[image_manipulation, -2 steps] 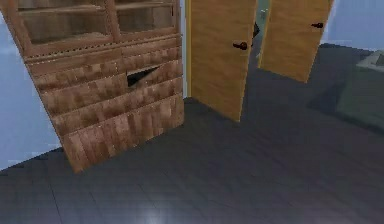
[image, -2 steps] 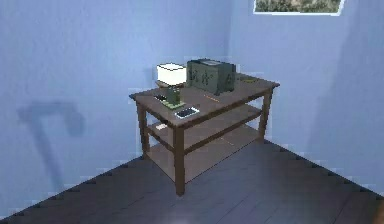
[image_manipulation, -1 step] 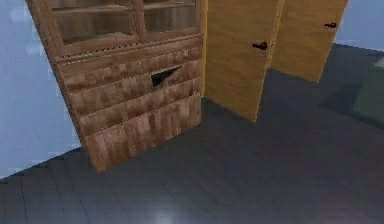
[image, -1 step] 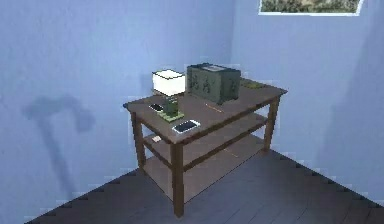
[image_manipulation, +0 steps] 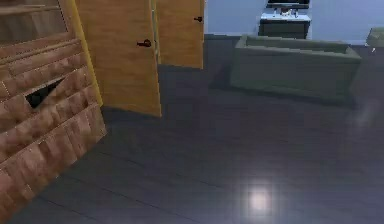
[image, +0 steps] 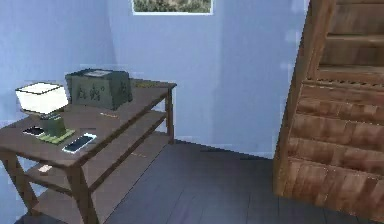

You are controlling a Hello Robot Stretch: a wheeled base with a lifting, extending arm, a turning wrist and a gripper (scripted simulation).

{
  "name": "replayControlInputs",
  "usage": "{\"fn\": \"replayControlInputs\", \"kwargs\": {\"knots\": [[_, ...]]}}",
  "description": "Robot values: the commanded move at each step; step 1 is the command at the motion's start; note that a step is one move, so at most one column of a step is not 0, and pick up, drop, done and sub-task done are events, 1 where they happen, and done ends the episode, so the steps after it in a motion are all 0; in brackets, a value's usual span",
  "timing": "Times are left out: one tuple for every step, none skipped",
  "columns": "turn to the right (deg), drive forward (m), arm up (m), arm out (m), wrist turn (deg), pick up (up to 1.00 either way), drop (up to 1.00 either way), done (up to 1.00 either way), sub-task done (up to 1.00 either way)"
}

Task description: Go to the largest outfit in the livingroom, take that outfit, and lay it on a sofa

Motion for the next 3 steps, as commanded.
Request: {"fn": "replayControlInputs", "kwargs": {"knots": [[0.0,0.75,0.00,0.00,0.0,0.00,0.00,0.00,0.00],[-45.0,0.00,0.00,0.00,0.0,0.00,0.00,0.00,0.00],[-45.0,0.00,0.00,0.00,0.0,0.00,0.00,0.00,0.00]]}}
